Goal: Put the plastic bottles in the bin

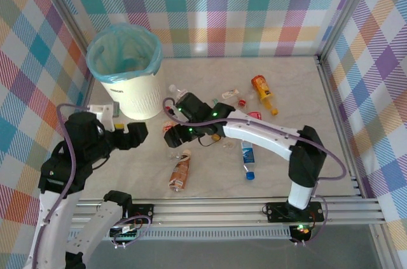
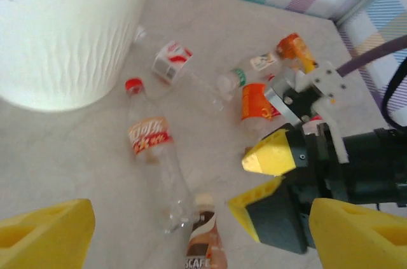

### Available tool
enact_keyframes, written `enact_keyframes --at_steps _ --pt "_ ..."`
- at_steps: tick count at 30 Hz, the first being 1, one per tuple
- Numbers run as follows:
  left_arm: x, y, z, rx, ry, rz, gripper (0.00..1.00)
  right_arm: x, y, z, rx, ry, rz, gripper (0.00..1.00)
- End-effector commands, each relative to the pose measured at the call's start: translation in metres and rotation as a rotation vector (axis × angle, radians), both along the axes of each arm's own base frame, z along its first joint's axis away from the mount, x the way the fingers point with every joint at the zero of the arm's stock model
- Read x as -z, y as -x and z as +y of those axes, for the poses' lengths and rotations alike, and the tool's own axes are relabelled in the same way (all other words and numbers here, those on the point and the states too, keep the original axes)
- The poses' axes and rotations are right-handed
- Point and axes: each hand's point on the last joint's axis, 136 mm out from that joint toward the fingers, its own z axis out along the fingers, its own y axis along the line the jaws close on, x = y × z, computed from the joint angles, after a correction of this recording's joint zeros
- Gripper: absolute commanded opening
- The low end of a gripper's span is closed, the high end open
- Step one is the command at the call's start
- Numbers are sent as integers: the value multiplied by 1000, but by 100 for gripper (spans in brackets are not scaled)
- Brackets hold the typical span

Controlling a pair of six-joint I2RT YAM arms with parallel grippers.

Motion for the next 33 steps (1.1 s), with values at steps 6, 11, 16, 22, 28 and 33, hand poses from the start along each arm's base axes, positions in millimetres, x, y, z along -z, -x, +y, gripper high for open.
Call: enact_keyframes --at_steps 6,11,16,22,28,33 --pt "47 22 24 -147 -24 163 90 52 -26 23 81 74 22 75" --pt "49 24 19 -122 -11 167 90 77 -36 32 104 120 34 78" --pt "50 28 18 -117 -3 175 90 97 -44 38 116 160 41 80" --pt "46 32 17 -106 6 168 90 113 -49 51 120 171 68 80" --pt "39 34 18 -103 5 156 90 126 -52 61 127 172 109 78" --pt "35 37 19 -106 3 148 90 125 -50 66 127 151 131 65"
